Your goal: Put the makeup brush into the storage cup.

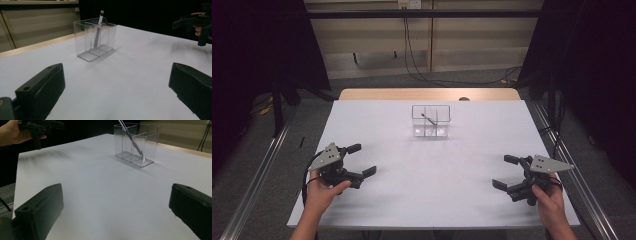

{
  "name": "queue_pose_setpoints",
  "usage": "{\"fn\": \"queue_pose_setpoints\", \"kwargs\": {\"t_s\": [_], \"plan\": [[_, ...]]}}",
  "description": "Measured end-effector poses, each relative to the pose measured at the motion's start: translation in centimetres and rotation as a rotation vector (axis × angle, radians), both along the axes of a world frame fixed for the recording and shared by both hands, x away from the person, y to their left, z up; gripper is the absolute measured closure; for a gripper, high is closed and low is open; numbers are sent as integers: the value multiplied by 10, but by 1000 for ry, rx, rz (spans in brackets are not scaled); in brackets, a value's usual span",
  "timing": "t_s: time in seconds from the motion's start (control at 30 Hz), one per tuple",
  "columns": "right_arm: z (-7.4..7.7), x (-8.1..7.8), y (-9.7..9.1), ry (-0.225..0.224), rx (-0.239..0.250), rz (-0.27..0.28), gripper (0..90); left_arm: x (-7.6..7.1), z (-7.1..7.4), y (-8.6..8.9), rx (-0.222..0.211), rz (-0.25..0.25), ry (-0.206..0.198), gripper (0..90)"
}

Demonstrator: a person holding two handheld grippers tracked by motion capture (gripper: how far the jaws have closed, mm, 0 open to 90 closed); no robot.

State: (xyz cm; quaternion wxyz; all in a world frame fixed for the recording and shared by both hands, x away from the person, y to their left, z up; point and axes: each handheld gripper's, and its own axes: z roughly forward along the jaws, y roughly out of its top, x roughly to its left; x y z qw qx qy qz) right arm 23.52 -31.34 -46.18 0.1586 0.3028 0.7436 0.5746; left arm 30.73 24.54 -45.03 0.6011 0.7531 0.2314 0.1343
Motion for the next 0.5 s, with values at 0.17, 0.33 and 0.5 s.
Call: {"fn": "queue_pose_setpoints", "kwargs": {"t_s": [0.17, 0.33, 0.5], "plan": [[0, 0, 0, -2, -5, 1, 0, -2, 0, -1, -1, -8, -5, 5], [-1, 1, 1, -2, -4, 0, 0, -2, 0, 1, -8, -2, -4, 5], [-2, 1, 0, -1, -7, -3, 0, -2, -1, 1, -7, 0, -3, 5]]}}
